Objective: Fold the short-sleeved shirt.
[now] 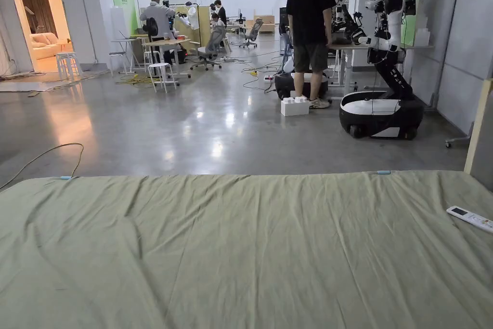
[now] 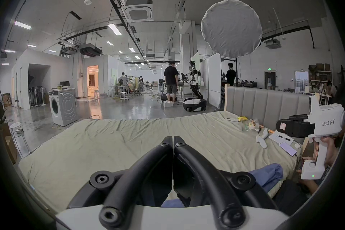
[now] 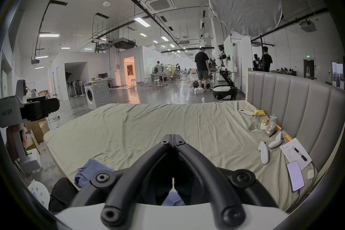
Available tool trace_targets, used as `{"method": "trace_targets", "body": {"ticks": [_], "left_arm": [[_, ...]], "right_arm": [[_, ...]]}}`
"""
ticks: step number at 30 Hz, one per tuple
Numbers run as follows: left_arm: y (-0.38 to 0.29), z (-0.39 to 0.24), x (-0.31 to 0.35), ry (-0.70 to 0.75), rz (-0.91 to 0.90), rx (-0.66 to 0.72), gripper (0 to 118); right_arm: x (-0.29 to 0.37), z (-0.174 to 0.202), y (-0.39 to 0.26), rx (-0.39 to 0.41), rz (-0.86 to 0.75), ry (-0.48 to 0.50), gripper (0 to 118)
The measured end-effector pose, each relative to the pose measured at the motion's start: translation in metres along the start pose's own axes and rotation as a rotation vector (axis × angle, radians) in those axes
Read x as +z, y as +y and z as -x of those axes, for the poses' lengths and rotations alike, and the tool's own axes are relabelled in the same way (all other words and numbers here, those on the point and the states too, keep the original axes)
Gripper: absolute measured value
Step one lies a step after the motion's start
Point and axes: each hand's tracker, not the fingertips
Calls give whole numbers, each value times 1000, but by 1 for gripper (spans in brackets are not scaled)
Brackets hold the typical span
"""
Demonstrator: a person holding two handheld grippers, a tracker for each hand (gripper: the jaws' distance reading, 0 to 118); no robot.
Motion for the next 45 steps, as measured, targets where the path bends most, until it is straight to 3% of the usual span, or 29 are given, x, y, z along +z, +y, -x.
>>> {"method": "trace_targets", "body": {"ticks": [12, 14, 15, 16, 18, 20, 21, 27, 31, 33, 35, 36, 37, 38, 39, 42, 45], "left_arm": [[-9, 34, -5, -40, 63, 161, 0], [-17, 49, -8, -42, 113, 223, 6], [-25, 57, -12, -53, 142, 257, 19], [-35, 68, -17, -83, 176, 323, 51], [-58, 87, -29, -172, 271, 443, 71], [-88, 105, -44, -170, 380, 536, 102], [-104, 115, -49, -156, 425, 588, 104], [-197, 183, -73, 0, 629, 931, 103], [-234, 191, -86, 30, 693, 864, 100], [-249, 186, -93, 15, 746, 893, 95], [-245, 181, -92, 18, 686, 882, 91], [-240, 179, -94, -2, 687, 895, 81], [-239, 176, -95, -16, 691, 913, 53], [-240, 170, -97, -41, 708, 933, 35], [-243, 166, -99, -59, 737, 921, 25], [-258, 155, -102, -33, 750, 900, 13], [-268, 156, -97, -38, 671, 1149, 10]], "right_arm": [[3, -7, -4, -61, 8, -10, 0], [3, -10, -8, -85, 22, -12, 0], [3, -11, -10, -99, 38, -12, 0], [2, -12, -12, -110, 49, -12, 0], [4, -15, -16, -127, 61, -8, 0], [6, -16, -19, -134, 68, -2, 0], [7, -16, -21, -134, 77, -3, 0], [10, -21, -27, -159, 139, -18, 0], [12, -25, -33, -186, 161, -28, 0], [11, -25, -35, -198, 173, -28, 0], [11, -25, -37, -197, 179, -29, 0], [11, -24, -37, -193, 181, -29, 0], [10, -23, -37, -193, 183, -27, 0], [9, -21, -35, -197, 186, -21, 0], [7, -20, -36, -202, 189, -14, 0], [3, -18, -41, -200, 206, -10, 0], [5, -17, -42, -184, 207, -5, 0]]}}
